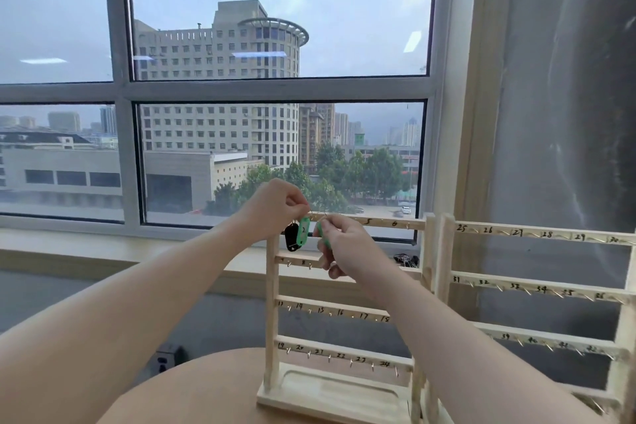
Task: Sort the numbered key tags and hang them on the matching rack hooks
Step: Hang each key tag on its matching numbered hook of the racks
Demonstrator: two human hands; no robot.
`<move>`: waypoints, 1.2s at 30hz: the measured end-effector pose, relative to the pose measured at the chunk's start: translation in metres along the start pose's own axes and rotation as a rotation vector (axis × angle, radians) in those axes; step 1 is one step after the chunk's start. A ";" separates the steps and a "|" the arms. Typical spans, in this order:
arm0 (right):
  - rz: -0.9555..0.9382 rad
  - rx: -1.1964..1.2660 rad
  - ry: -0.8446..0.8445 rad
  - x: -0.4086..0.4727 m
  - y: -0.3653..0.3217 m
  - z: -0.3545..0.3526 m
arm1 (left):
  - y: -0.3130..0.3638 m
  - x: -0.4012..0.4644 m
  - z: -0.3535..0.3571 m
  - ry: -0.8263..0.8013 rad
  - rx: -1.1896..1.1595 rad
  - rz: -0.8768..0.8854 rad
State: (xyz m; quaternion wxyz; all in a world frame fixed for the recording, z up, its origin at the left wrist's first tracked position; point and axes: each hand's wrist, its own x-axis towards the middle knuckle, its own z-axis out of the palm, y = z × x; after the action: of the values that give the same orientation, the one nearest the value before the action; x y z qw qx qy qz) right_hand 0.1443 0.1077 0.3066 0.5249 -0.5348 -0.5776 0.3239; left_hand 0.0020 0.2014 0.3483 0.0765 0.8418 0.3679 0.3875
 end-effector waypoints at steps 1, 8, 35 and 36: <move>-0.001 0.018 -0.004 0.001 -0.001 0.002 | 0.000 0.000 0.001 -0.008 0.007 -0.002; 0.014 0.051 0.020 0.011 -0.003 0.013 | -0.004 -0.002 0.006 -0.038 0.041 0.008; 0.078 -0.133 0.108 0.017 0.051 -0.001 | 0.001 -0.032 0.009 0.083 0.074 0.022; 0.054 -0.156 0.110 0.009 0.056 -0.007 | 0.003 -0.039 0.013 0.108 0.071 0.025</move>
State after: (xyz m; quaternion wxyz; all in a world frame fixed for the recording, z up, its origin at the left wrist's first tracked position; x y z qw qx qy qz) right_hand 0.1674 0.1273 0.2580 0.5036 -0.6064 -0.5567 0.2621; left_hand -0.0039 0.1750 0.3176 0.0216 0.8263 0.3745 0.4201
